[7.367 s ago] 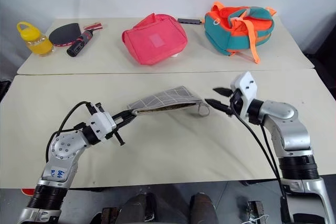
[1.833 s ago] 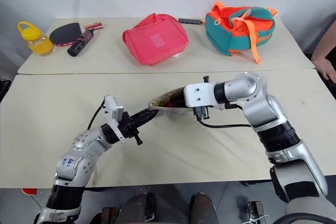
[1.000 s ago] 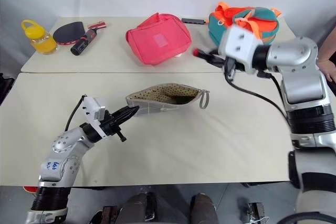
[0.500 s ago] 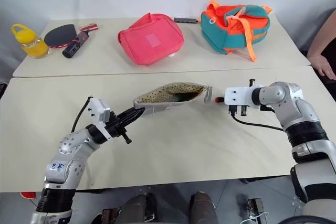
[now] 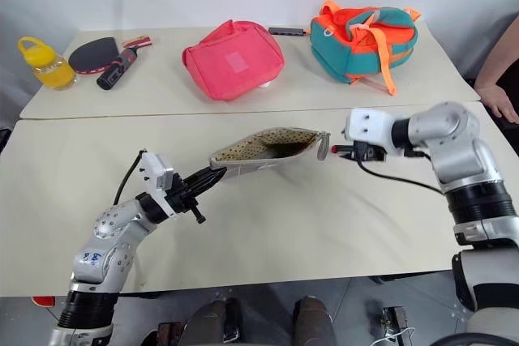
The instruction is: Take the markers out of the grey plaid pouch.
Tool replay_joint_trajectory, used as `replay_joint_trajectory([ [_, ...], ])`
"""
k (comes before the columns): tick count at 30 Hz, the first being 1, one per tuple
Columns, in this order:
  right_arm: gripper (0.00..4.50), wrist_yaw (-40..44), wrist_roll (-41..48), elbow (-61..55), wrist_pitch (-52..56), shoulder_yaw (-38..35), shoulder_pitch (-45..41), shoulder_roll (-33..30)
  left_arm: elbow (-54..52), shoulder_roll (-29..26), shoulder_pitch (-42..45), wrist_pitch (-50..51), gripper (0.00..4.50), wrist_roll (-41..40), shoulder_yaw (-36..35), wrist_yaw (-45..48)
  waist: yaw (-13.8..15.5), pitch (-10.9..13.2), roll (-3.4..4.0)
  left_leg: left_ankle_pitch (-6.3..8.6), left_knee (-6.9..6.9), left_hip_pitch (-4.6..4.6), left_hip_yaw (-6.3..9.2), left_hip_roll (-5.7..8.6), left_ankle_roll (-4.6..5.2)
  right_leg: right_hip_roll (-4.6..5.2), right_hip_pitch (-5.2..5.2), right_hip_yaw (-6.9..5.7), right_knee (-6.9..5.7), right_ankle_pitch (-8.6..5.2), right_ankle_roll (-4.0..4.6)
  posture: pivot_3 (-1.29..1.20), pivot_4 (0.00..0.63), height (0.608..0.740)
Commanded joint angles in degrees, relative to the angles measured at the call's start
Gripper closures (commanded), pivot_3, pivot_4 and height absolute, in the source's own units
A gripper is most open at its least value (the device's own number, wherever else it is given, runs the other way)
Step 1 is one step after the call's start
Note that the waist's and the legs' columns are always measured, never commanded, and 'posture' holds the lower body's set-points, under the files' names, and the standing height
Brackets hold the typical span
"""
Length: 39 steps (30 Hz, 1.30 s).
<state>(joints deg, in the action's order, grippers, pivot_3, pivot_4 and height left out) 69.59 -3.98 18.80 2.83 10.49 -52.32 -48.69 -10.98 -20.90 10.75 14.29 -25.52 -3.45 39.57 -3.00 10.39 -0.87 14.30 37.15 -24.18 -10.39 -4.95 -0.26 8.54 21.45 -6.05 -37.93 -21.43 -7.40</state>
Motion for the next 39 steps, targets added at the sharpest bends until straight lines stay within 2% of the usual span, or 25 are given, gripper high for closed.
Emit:
replay_joint_trajectory([
  [1, 1.83, 1.1, 3.8, -2.6, 1.2, -4.3, -4.5, -1.2, -3.0, 1.3, 0.9, -0.3, 4.50, -2.4, -0.7, -0.5, 0.1, 0.0, 0.00, 0.00, 0.00, 0.00, 0.00, 0.00, 0.00, 0.00, 0.00, -0.01, 0.01, 0.00, 0.00, 0.00, 0.150, 0.740],
  [3, 2.29, 3.4, 8.5, -4.9, 6.1, -6.0, -5.6, -0.1, -3.0, 1.7, 1.3, 0.7, 4.50, -2.9, -0.7, -0.9, 0.3, 0.0, 0.00, 0.01, -0.02, -0.01, 0.00, 0.00, 0.02, 0.00, -0.02, -0.01, 0.05, 0.00, 0.00, 0.00, 0.150, 0.740],
  [9, 4.48, 2.2, 17.3, -19.8, 17.1, -6.0, -2.3, 5.3, -2.6, 2.3, 2.5, 2.1, 4.50, -2.5, 0.0, -1.5, 0.8, 0.0, 0.00, 0.02, -0.03, -0.02, 0.02, -0.02, 0.02, -0.01, 0.01, -0.02, 0.02, 0.00, 0.00, 0.00, 0.150, 0.740],
  [11, 4.48, 0.0, 18.7, -25.6, 20.4, -4.1, 1.0, 8.2, -2.8, 2.7, 3.0, 2.6, 4.50, -2.7, 0.1, -1.9, 1.2, 0.0, -0.01, 0.02, 0.00, -0.03, 0.02, -0.01, 0.03, 0.00, 0.01, -0.02, 0.01, 0.00, 0.00, 0.00, 0.150, 0.740],
  [14, 4.48, -2.4, 15.1, -29.2, 19.6, -0.3, 5.1, 9.5, -3.2, 2.9, 3.4, 2.9, 4.50, -2.5, 0.7, -2.1, 1.4, 0.0, -0.02, 0.03, 0.00, -0.04, 0.04, 0.00, 0.03, 0.00, 0.00, -0.03, 0.03, 0.00, 0.00, 0.00, 0.150, 0.740],
  [18, 4.48, -7.2, 6.2, -25.7, 12.9, 4.1, 7.0, 9.1, -4.3, 3.0, 3.4, 4.2, 4.50, -3.0, 1.2, -2.1, 1.5, 0.0, -0.02, 0.03, 0.04, -0.09, 0.03, 0.06, 0.05, 0.03, 0.00, -0.03, 0.06, 0.02, -0.03, 0.00, 0.150, 0.740],
  [21, 4.48, -8.0, 3.1, -23.3, 10.0, 5.5, 6.7, 8.7, -4.7, 3.0, 3.4, 4.6, 4.50, -2.9, 1.8, -1.8, 1.4, 0.0, -0.02, 0.03, 0.03, -0.08, 0.03, 0.05, 0.05, 0.02, 0.01, -0.03, 0.05, 0.02, -0.04, 0.00, 0.150, 0.740],
  [25, 4.48, -6.3, 3.1, -23.0, 9.3, 5.3, 6.0, 8.8, -5.1, 3.3, 3.7, 5.8, 4.50, -3.5, 2.5, -2.0, 1.2, 0.0, -0.02, 0.03, 0.00, -0.07, 0.03, 0.04, 0.04, 0.00, 0.01, -0.03, 0.05, 0.02, -0.03, 0.00, 0.150, 0.740],
  [30, 4.48, -6.2, -5.4, -19.3, 1.5, 10.6, 5.3, 7.4, -5.6, 4.4, 4.7, 9.5, 4.50, -6.2, 4.5, -0.5, 1.3, 0.0, -0.02, 0.03, 0.03, -0.07, 0.02, 0.03, 0.04, -0.01, 0.00, -0.03, 0.06, 0.02, -0.04, 0.00, 0.150, 0.740],
  [34, 4.48, -2.2, -4.3, -19.2, 6.1, 10.7, 5.0, 7.2, -6.5, 4.6, 4.8, 12.4, 4.50, -7.7, 6.5, 1.0, 1.3, 0.0, -0.02, 0.02, 0.02, -0.07, 0.02, 0.03, 0.03, -0.01, 0.01, -0.03, 0.04, 0.02, -0.04, 0.00, 0.150, 0.740],
  [36, 4.48, 3.5, 0.3, -22.4, 12.7, 8.9, 5.0, 5.2, -7.0, 5.7, 5.5, 14.5, 4.50, -10.1, 6.1, 0.4, 1.4, 0.0, -0.02, 0.02, 0.02, -0.07, 0.03, 0.03, 0.03, -0.01, 0.01, -0.03, 0.04, 0.02, -0.03, 0.00, 0.150, 0.740],
  [39, 4.48, 7.8, 3.5, -23.7, 15.4, 6.6, 3.0, 2.3, -7.6, 6.6, 5.7, 18.9, 4.50, -14.2, 5.3, 0.0, 1.5, 0.0, -0.02, 0.03, 0.04, -0.08, 0.06, 0.03, 0.05, 0.00, -0.02, -0.03, 0.07, 0.02, -0.04, 0.00, 0.150, 0.740],
])
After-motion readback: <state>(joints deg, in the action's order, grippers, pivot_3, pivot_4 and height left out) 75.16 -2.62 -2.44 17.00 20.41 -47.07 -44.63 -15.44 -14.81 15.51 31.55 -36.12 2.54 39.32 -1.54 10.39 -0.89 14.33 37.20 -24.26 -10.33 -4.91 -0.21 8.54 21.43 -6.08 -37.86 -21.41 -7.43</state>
